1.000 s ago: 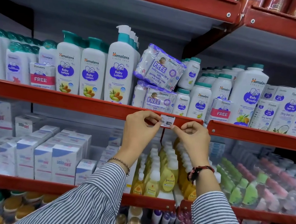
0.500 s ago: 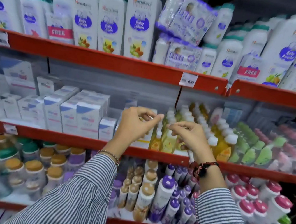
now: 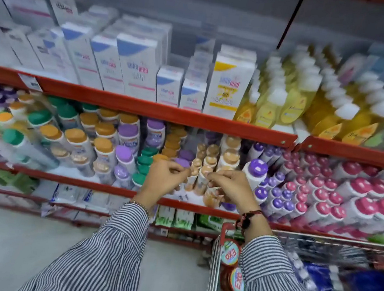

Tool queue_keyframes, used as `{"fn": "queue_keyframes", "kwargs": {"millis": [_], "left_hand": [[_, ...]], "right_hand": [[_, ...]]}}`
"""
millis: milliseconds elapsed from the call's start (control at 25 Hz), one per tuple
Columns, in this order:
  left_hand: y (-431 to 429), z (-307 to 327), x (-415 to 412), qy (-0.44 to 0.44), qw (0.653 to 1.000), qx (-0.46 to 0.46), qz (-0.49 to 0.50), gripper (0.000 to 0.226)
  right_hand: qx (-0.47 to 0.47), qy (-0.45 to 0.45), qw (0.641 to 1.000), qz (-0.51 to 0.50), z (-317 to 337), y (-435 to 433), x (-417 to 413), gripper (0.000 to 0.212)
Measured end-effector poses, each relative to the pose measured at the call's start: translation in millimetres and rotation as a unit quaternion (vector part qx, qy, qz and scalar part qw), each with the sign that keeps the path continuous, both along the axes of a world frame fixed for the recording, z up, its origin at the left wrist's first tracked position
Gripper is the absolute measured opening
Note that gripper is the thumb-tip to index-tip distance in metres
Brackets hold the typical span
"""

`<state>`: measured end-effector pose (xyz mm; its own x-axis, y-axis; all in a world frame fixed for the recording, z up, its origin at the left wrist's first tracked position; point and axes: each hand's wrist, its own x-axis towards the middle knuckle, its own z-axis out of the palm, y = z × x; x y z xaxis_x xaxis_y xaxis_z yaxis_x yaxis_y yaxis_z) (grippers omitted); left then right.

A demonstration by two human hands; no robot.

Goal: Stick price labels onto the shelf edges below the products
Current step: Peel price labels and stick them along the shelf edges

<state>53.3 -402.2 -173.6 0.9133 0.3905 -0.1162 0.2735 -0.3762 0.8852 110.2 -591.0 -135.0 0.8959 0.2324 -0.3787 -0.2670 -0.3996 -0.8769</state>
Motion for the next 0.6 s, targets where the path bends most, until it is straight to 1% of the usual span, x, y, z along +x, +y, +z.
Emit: {"fn": "queue_keyframes", "kwargs": {"millis": [80, 160, 240, 360, 440, 520, 600], "left_hand": [[4.3, -35.0, -1.6, 0.033, 0.999, -0.009, 0.02, 0.026], [4.0, -67.4, -2.0, 0.068, 0.997, -0.02, 0.043, 0.024], [0.8, -97.7, -0.7, 0.107, 0.991, -0.035, 0.069, 0.02], [-2.4, -137.5, 9.3, 0.146, 0.982, -0.025, 0.115, 0.022], [-4.0, -153.8, 18.2, 0.178, 0.976, -0.013, 0.124, 0.029], [-5.4, -166.0, 28.6, 0.221, 0.967, -0.007, 0.13, 0.036], [-7.4, -171.2, 33.2, 0.24, 0.961, -0.009, 0.136, 0.035]], "right_hand": [[-0.008, 0.037, 0.999, -0.008, -38.9, 10.1, -2.5, 0.02], [-0.025, 0.059, 0.998, -0.017, -74.9, 18.9, -4.8, 0.014], [-0.047, 0.06, 0.997, -0.027, -108.0, 27.9, -6.7, 0.01], [-0.104, 0.026, 0.993, -0.04, -158.5, 42.2, -1.1, 0.019], [-0.122, 0.041, 0.99, -0.058, -180.2, 48.1, 3.4, 0.023], [-0.143, 0.057, 0.986, -0.068, -199.9, 51.2, 8.9, 0.032], [-0.137, 0.065, 0.985, -0.082, -211.0, 53.6, 12.6, 0.037]]}}
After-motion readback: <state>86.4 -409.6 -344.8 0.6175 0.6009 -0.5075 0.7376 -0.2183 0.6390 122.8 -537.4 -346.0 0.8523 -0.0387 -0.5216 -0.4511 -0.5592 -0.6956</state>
